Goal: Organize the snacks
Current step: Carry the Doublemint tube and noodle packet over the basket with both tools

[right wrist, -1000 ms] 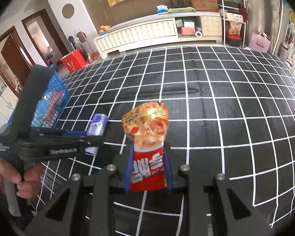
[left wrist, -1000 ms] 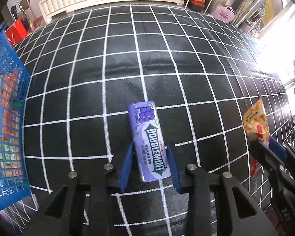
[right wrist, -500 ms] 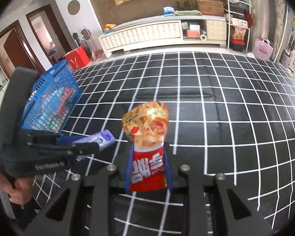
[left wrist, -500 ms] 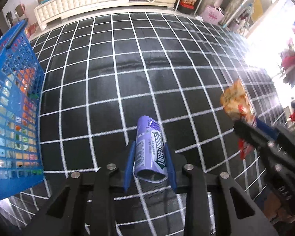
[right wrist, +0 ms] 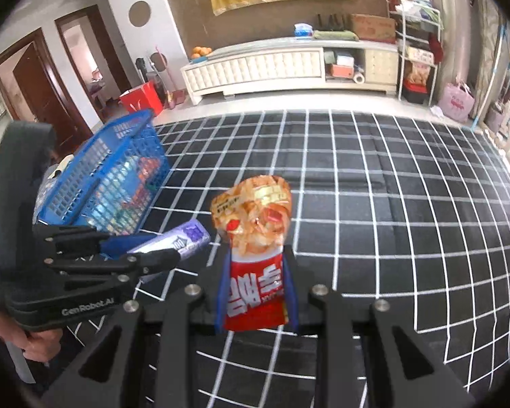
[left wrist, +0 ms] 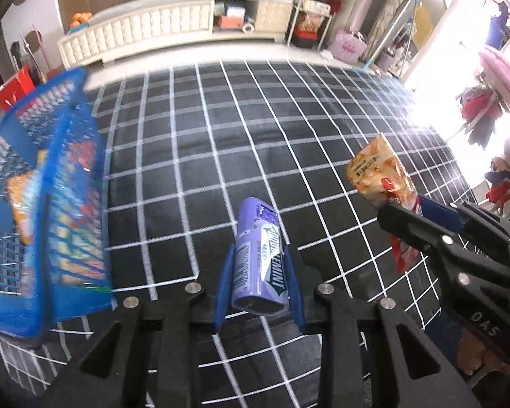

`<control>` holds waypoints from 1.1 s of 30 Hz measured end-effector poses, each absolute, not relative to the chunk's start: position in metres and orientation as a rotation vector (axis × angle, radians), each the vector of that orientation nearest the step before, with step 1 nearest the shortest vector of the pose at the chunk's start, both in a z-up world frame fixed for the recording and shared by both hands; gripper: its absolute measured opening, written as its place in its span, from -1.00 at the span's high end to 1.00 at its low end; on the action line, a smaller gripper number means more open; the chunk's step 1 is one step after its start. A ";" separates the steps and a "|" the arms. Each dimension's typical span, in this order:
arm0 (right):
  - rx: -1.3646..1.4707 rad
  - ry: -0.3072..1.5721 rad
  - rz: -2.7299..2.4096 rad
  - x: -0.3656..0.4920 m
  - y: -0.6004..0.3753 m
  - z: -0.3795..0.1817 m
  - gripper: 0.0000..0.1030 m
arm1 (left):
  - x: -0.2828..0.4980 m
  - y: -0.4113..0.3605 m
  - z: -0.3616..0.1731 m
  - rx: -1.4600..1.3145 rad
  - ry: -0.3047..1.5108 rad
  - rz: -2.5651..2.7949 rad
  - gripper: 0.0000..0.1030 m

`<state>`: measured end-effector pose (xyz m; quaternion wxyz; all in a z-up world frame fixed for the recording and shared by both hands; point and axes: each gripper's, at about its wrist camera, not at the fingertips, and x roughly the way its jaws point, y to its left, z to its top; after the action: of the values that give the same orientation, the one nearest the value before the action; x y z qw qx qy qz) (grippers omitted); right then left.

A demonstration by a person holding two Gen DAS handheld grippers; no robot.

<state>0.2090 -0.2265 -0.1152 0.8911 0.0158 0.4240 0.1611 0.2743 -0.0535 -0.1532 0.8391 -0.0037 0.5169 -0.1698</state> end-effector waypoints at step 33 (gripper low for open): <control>-0.103 0.849 0.504 0.259 -0.048 -0.093 0.38 | 0.314 0.127 -0.147 -0.130 1.084 -0.184 0.45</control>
<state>0.2592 -0.0480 -0.0926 0.8794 -0.0495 0.4072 0.2417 0.3137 0.1267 -0.1473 0.8507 -0.0619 0.5146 -0.0873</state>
